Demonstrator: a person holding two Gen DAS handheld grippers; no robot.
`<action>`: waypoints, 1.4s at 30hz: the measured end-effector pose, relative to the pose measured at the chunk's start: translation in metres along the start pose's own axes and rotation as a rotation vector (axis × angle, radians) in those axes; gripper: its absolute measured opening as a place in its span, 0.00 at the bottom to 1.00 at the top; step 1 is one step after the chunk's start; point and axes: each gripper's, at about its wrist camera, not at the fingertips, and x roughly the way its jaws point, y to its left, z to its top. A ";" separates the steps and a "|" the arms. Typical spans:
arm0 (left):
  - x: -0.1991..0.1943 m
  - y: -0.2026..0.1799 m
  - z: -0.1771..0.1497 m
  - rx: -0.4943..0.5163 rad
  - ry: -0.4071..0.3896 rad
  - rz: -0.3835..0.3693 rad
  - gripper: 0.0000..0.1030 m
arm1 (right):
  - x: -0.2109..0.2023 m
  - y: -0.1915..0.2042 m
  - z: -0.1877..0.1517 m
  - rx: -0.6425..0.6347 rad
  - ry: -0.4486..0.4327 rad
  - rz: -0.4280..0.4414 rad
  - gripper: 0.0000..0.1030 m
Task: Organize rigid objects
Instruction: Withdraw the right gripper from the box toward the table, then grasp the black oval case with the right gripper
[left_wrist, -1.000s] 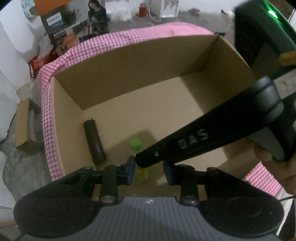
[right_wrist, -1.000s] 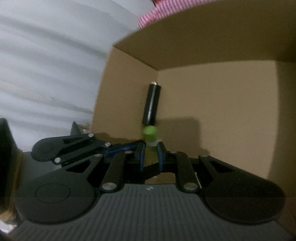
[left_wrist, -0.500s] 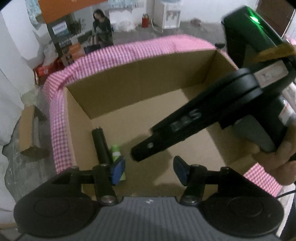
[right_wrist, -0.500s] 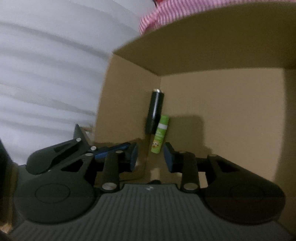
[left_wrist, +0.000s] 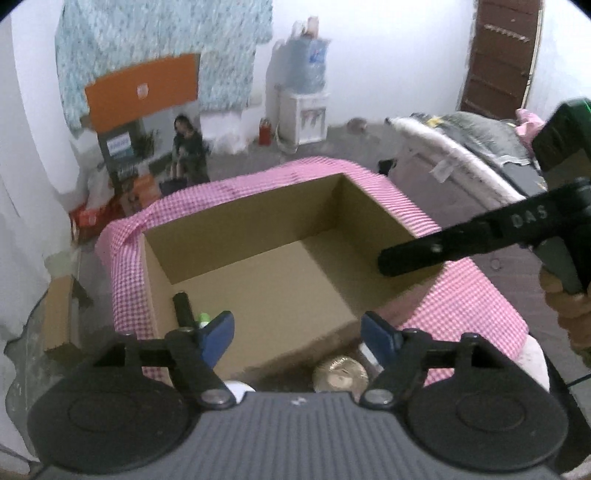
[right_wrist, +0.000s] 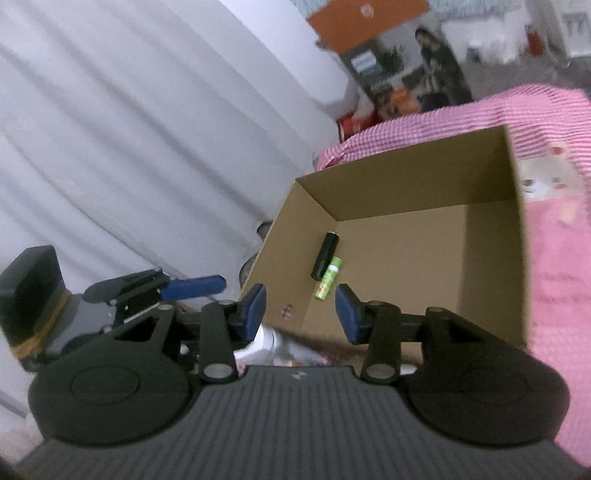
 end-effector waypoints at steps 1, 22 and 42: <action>-0.004 -0.008 -0.007 0.008 -0.014 0.001 0.78 | -0.013 0.000 -0.014 -0.008 -0.019 -0.007 0.40; 0.093 -0.118 -0.121 0.100 0.113 -0.120 0.40 | 0.051 -0.047 -0.158 -0.064 0.195 -0.220 0.35; 0.124 -0.131 -0.126 0.147 0.124 -0.144 0.40 | 0.029 -0.082 -0.166 0.090 0.169 -0.234 0.20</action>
